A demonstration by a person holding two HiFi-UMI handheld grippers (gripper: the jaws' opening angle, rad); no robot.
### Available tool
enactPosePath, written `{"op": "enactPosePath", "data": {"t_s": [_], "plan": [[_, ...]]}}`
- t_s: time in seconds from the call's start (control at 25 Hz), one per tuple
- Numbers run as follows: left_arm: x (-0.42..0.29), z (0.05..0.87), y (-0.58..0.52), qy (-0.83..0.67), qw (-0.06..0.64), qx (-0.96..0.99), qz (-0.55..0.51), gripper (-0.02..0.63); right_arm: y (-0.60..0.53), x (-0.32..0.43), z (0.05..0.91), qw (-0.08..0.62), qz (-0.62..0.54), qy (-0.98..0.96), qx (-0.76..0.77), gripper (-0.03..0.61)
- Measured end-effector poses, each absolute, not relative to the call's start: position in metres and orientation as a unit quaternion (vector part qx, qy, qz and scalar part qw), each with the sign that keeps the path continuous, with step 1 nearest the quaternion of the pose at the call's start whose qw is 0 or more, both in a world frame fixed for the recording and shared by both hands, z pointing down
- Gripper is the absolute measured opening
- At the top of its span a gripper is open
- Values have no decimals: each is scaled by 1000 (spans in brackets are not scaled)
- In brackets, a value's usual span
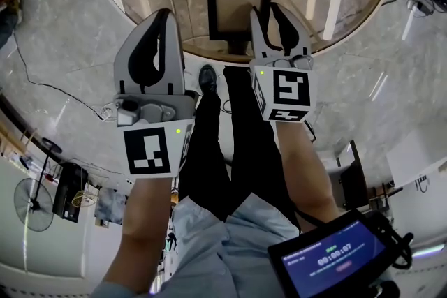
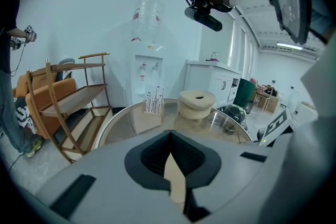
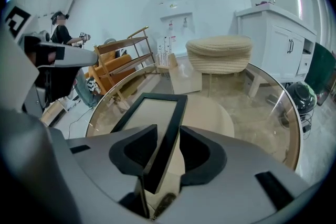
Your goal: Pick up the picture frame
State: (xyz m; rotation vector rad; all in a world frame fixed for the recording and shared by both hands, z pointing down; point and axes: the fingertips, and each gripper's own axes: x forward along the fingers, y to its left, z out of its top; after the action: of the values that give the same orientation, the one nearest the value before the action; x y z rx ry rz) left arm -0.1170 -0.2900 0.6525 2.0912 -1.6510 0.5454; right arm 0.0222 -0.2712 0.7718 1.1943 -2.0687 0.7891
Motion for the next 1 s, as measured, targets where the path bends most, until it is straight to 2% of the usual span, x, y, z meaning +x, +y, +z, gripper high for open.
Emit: {"op": "enactPosePath", "data": {"t_s": [0.28,0.72,1.0], "plan": [[-118,653,-287,-592,213,751,199,11,-270,25,774,281,335,-772,461,143],[-112,653,-285,-593,226,748,195,11,-271,28,775,277,355,-770,451,136],[-115,649,-287,-589,207,755,203,11,-273,31,773,273,375,-757,461,92]]}}
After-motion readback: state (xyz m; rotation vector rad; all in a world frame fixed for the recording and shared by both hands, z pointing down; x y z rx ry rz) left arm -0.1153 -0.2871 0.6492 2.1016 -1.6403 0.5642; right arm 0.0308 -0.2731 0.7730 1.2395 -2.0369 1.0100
